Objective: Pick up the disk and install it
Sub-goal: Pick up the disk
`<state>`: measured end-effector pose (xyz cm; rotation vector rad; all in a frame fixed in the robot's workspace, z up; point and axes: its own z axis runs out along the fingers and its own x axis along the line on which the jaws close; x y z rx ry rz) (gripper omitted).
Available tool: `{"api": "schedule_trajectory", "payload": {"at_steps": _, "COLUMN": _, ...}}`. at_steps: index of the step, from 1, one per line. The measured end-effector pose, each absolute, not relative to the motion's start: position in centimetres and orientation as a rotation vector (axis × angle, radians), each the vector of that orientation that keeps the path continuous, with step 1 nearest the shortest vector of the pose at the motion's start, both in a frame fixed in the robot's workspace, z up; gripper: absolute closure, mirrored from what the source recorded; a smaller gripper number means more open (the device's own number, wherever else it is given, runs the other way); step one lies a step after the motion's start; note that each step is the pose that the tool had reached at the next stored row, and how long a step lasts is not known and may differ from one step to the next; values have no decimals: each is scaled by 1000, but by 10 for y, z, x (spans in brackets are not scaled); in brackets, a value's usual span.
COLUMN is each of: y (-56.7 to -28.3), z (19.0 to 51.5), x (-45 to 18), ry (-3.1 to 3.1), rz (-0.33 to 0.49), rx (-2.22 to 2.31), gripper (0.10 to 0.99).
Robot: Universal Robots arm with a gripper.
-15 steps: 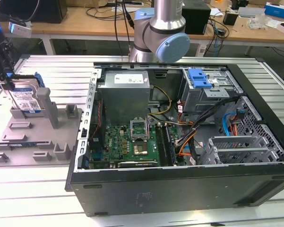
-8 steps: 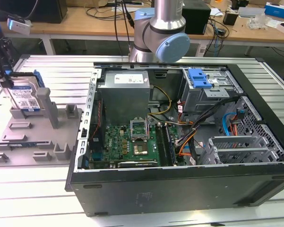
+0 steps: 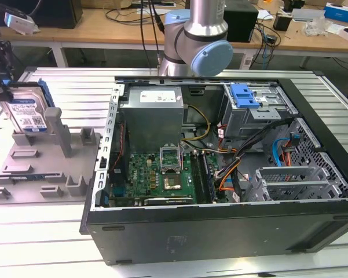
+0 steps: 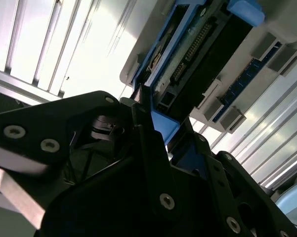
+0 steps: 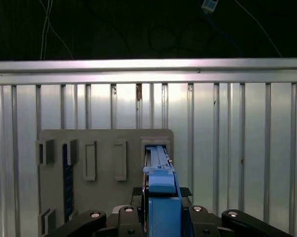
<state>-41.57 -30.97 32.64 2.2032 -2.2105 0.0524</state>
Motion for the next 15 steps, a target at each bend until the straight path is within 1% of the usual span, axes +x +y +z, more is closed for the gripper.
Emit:
{"api": "schedule_trajectory", "payload": {"at_steps": 9, "y": -310, "z": 347, "x": -416, "ry": -2210, "rz": 52, "rx": 2203, "gripper": 722}}
{"api": "schedule_trajectory", "payload": {"at_steps": 12, "y": -310, "z": 356, "x": -416, "ry": -2211, "rz": 52, "rx": 2203, "gripper": 722}}
{"api": "schedule_trajectory", "payload": {"at_steps": 15, "y": -310, "z": 374, "x": -415, "ry": -2212, "rz": 50, "rx": 2204, "gripper": 722}}
